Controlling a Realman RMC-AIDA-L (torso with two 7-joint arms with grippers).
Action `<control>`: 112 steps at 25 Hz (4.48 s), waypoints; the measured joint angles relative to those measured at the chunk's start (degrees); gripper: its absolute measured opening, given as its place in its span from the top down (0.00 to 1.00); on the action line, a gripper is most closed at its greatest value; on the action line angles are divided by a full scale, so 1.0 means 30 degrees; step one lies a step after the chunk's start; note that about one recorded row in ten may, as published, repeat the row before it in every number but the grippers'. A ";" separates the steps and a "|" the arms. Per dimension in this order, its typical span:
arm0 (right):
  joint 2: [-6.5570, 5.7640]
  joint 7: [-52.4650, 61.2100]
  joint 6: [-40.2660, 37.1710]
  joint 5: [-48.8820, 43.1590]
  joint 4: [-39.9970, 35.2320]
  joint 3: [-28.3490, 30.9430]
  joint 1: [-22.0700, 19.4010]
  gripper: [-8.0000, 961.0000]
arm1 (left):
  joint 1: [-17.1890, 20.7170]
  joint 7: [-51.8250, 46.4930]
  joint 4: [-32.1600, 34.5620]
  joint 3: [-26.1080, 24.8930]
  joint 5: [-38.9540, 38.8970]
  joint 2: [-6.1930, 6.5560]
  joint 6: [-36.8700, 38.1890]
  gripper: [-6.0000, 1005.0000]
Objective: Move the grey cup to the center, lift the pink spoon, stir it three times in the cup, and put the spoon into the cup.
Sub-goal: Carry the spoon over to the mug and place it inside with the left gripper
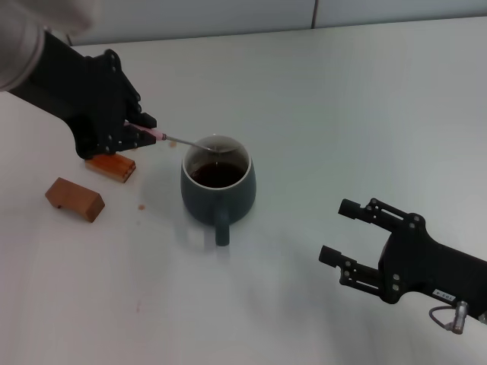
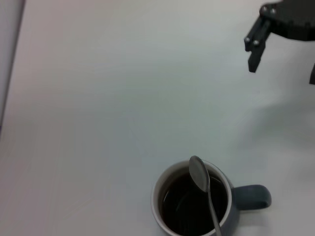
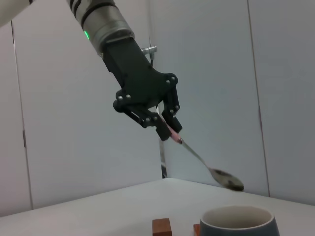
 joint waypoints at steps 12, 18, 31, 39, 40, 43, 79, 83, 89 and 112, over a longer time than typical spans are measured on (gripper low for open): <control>0.0000 0.0021 -0.0009 0.0001 0.0020 0.0011 -0.0006 0.21 | -0.0827 -0.0207 -0.0558 0.3260 0.2648 -0.0211 -0.1383 0.87; 0.0000 0.0069 -0.0042 0.0001 0.0018 -0.0006 0.0005 0.21 | -0.1025 -0.0292 -0.0820 0.4975 0.4170 -0.0281 -0.1934 0.87; 0.0000 0.0099 -0.0250 0.0001 0.0000 -0.0036 -0.0012 0.21 | -0.2090 -0.1294 -0.1396 0.8691 0.5957 -0.0297 -0.2482 0.87; 0.0000 0.0098 -0.0265 0.0000 0.0000 -0.0043 -0.0014 0.21 | -0.2341 -0.1837 -0.1725 1.0442 0.6419 -0.0312 -0.3391 0.87; 0.0000 0.0099 -0.0266 0.0000 -0.0001 -0.0049 -0.0009 0.21 | -0.2378 -0.1939 -0.1751 1.0779 0.6392 -0.0314 -0.3499 0.87; 0.0000 0.0113 -0.0267 0.0001 0.0003 -0.0062 0.0015 0.21 | -0.2430 -0.2294 -0.1694 1.1669 0.6357 -0.0317 -0.3714 0.87; -0.0001 0.0149 -0.0491 -0.0008 0.0015 -0.0076 0.0171 0.21 | -0.2161 -0.2848 -0.0877 1.4182 0.7341 -0.0317 -0.4204 0.87; -0.0001 0.0148 -0.0499 0.0000 0.0057 -0.0084 0.0215 0.21 | -0.2194 -0.2938 -0.1289 1.4112 0.7550 -0.0317 -0.4799 0.87; 0.0000 0.0149 -0.0509 -0.0011 0.0107 -0.0092 0.0239 0.21 | -0.2175 -0.3008 -0.1647 1.4014 0.7586 -0.0316 -0.4648 0.87; 0.0000 0.0179 -0.0775 -0.0058 0.0088 -0.0091 0.0199 0.21 | -0.2389 -0.2968 -0.1276 1.3941 0.7590 -0.0316 -0.4786 0.86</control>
